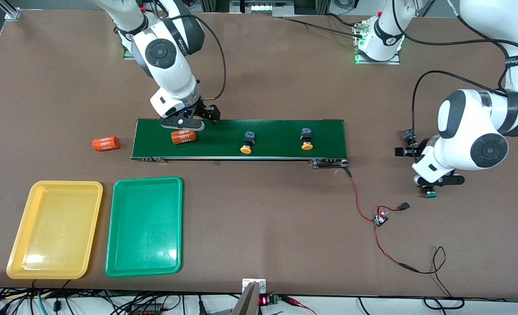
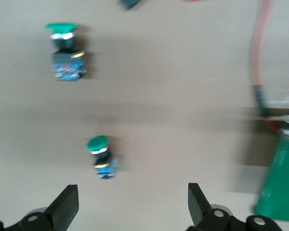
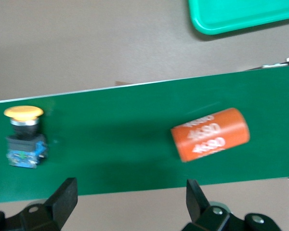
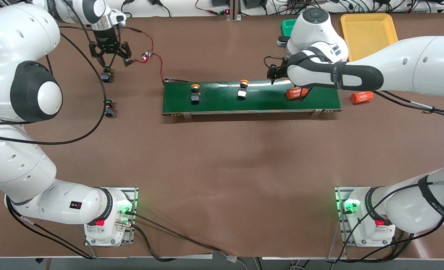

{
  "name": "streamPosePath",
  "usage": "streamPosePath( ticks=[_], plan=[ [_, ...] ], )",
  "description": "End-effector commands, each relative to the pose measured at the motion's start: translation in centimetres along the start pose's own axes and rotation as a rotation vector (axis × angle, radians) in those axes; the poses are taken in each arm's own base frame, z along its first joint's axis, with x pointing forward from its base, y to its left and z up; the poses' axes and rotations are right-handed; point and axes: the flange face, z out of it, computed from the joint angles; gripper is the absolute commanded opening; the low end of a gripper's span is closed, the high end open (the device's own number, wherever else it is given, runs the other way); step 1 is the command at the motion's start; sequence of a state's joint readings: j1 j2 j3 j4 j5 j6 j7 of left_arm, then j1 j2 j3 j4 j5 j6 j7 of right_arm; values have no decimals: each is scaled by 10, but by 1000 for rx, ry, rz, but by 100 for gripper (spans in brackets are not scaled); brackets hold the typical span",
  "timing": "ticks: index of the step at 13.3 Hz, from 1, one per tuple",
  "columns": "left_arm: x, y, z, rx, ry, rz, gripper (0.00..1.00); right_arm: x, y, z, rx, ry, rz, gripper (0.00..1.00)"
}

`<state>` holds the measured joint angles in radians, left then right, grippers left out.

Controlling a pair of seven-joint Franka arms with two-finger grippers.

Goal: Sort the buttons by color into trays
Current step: 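Grasp a green button with the left gripper while the right gripper reaches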

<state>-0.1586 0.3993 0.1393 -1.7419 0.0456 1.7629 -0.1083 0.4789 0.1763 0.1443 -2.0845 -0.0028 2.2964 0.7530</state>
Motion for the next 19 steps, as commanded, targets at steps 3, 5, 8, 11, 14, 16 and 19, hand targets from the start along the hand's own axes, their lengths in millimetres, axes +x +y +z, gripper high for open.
streamPosePath(
  ticks=[3,5,8,11,14,16,19],
  plan=[
    [-13,-43,78,35,-40,-56,100,14,-28,10,21,-13,67,100],
    [-21,-55,112,22,26,-69,100,13,-50,23,26,-18,91,100],
    [-37,-59,169,5,118,-72,100,19,-85,34,43,-18,117,100],
    [-43,-65,181,3,128,-94,98,19,-97,56,12,-8,130,100],
    [-46,-65,182,1,96,-100,84,30,-89,65,13,6,138,100],
    [-46,-64,183,-4,93,-102,59,36,-82,75,2,0,154,100],
    [-48,-60,183,-29,54,-121,34,38,-77,93,-17,-11,166,100]
  ],
)
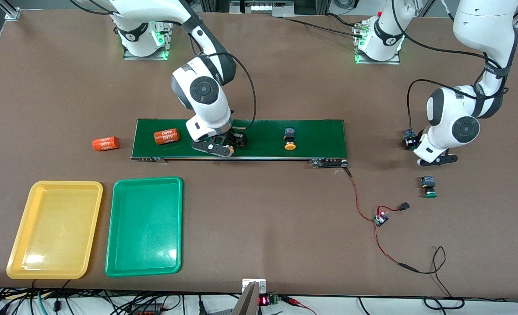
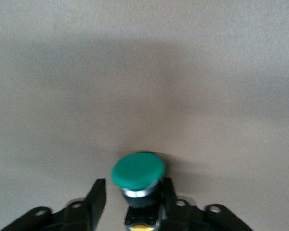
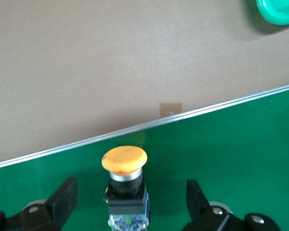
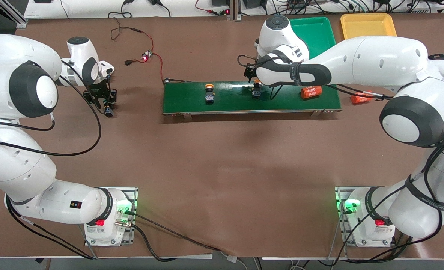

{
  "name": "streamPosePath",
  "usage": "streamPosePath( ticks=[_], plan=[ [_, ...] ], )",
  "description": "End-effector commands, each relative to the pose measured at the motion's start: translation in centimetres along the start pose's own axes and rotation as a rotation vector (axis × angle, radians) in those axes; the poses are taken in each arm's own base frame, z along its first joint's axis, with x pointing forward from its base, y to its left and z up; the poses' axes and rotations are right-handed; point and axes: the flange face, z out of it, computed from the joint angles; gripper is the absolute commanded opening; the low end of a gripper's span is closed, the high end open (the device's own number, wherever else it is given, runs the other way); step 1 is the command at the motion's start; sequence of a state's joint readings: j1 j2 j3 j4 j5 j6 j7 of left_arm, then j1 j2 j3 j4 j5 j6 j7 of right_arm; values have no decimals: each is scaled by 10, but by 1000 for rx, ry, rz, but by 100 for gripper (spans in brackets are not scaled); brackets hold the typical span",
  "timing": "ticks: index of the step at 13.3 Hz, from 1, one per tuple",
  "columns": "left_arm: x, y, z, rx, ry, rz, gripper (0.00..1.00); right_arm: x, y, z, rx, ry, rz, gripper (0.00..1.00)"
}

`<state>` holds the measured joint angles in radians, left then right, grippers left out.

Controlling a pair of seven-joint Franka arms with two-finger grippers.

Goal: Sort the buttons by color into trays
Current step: 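Place the green button on the belt while the right gripper grasps yellow button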

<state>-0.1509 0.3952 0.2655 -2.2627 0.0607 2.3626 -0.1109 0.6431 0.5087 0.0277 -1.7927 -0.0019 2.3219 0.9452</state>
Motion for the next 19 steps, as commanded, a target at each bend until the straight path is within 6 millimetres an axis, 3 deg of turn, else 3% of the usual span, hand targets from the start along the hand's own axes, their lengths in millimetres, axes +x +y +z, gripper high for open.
streamPosePath(
  ticks=[1,3,4,5,7,9,10,12,14,15,18,19],
  plan=[
    [-11,7,-8,-46,-46,-31,30,3,-3,17,2,-7,21,100],
    [-14,9,-16,-54,-58,-30,19,3,-2,26,-4,-9,20,96],
    [-12,10,-25,-56,-60,-28,16,4,-2,26,-4,-9,12,85],
    [-9,10,-39,-56,-86,-26,16,5,-1,28,-8,-8,3,67],
    [2,18,-84,-50,-155,-10,16,10,2,27,-9,-6,2,37],
    [9,42,-137,-123,-205,-9,16,15,0,21,1,1,4,14],
    [10,57,-154,-151,-197,11,16,19,-1,16,5,3,9,12],
    [2,118,-172,-174,-168,100,16,29,5,12,-8,2,17,12],
    [-9,174,-178,-183,-136,144,16,50,13,-7,-37,1,-45,12],
    [-17,208,-174,-184,-114,180,17,71,25,-24,-68,-11,-90,12],
    [-30,271,-161,-202,-62,155,18,134,69,-74,-124,-49,-215,12],
    [-38,291,-156,-204,-46,161,20,150,86,-82,-110,-66,-231,13]
  ],
)
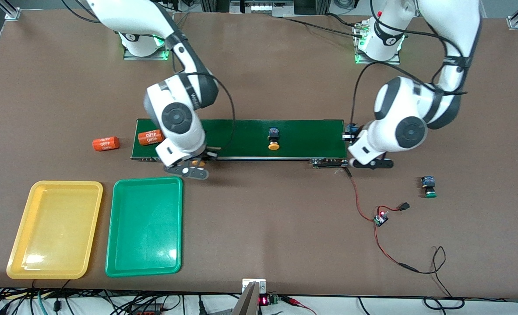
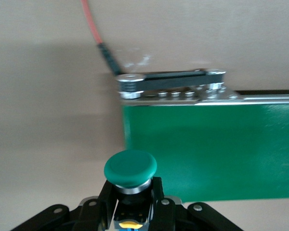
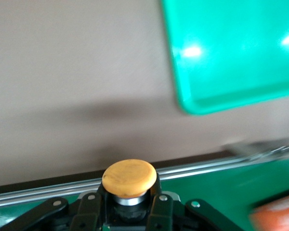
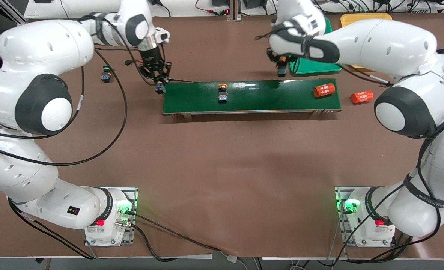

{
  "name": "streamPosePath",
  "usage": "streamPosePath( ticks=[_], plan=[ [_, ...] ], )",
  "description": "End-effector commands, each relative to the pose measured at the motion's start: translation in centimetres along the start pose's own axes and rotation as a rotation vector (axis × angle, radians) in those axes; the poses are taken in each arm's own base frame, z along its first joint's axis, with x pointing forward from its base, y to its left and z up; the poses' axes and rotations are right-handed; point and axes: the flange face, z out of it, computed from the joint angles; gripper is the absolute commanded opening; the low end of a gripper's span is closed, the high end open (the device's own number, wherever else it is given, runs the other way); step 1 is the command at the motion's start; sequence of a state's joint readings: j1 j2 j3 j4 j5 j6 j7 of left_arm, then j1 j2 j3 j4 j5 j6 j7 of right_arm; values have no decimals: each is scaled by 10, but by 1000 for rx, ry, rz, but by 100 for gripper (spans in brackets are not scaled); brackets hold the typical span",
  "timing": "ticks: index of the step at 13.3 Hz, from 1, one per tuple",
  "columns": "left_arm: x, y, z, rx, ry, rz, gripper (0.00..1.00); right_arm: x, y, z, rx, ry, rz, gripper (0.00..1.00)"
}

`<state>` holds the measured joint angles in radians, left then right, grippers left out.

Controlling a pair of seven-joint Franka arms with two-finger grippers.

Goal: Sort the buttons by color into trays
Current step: 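Place the green button on the belt while the right gripper grasps yellow button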

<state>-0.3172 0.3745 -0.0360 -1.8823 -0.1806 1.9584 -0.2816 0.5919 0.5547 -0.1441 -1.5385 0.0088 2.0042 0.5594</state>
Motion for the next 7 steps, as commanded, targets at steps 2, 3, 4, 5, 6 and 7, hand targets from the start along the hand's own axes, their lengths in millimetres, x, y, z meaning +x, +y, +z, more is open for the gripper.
streamPosePath(
  ticks=[2,3,4,5,6,7],
  plan=[
    [-2,49,23,-27,29,-47,21,50,79,-17,40,-41,-109,13],
    [1,51,24,-36,51,-55,23,61,104,-15,44,-42,-141,13],
    [4,51,28,-39,59,-57,49,74,138,-11,49,-47,-147,13],
    [4,52,29,-37,58,-54,99,85,169,-6,53,-52,-161,13],
    [1,57,23,-36,63,-40,100,92,191,7,50,-65,-198,14],
    [-1,59,14,-41,75,-35,100,98,208,21,40,-76,-238,14]
  ],
)
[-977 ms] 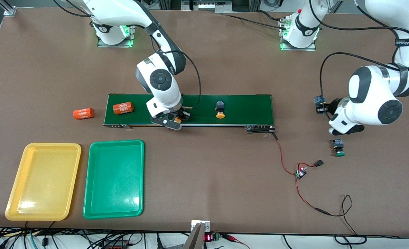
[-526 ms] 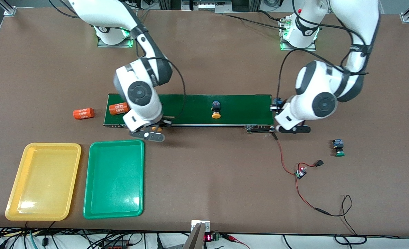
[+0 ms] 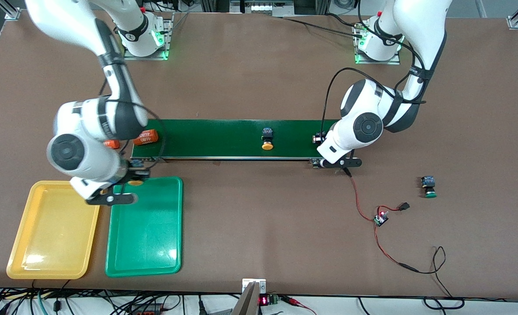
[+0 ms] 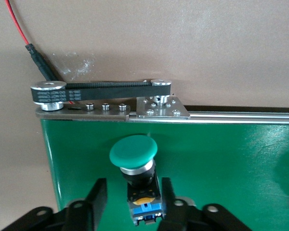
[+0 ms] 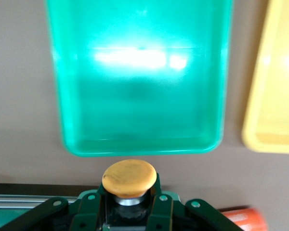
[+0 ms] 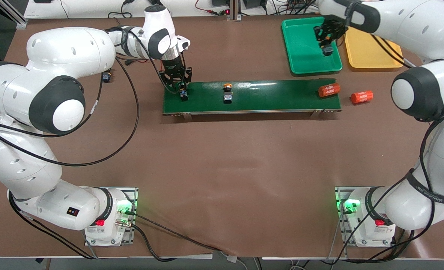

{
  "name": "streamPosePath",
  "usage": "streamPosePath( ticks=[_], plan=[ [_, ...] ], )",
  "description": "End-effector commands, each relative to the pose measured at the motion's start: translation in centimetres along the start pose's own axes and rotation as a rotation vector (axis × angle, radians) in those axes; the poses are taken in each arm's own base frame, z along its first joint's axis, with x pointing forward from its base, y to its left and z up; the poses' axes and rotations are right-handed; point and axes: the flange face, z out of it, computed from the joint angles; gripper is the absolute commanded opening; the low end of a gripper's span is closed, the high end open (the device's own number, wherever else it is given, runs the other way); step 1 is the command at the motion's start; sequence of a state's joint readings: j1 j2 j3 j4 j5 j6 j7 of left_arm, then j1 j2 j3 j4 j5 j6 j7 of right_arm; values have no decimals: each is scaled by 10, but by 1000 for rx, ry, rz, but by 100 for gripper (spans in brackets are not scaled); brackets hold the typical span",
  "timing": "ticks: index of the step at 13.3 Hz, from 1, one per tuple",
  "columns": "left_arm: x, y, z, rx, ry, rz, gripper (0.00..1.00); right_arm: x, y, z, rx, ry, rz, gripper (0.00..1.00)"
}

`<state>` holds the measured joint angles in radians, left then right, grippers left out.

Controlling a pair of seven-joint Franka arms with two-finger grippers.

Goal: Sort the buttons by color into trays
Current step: 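Lower the yellow button into the yellow tray while the left gripper withdraws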

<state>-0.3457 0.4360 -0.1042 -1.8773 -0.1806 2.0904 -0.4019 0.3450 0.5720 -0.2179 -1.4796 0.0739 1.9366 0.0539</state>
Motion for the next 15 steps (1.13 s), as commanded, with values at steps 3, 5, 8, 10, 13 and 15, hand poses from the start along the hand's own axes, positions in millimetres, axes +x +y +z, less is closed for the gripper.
streamPosePath(
  ticks=[3,5,8,10,13,15],
  plan=[
    [12,-28,-73,-38,53,-51,100,10,74,35,3,-47,-56,17],
    [32,-77,-118,-7,3,-134,100,9,121,50,-37,-72,-85,17],
    [50,-145,-132,161,45,-131,100,5,205,64,-123,-60,-131,17],
    [65,-189,-126,312,62,-54,100,4,246,63,-169,-6,-189,17],
    [95,-262,-118,331,119,83,100,10,281,79,-221,81,-190,17],
    [108,-297,-109,294,160,148,100,11,292,85,-227,113,-174,17]
  ],
)
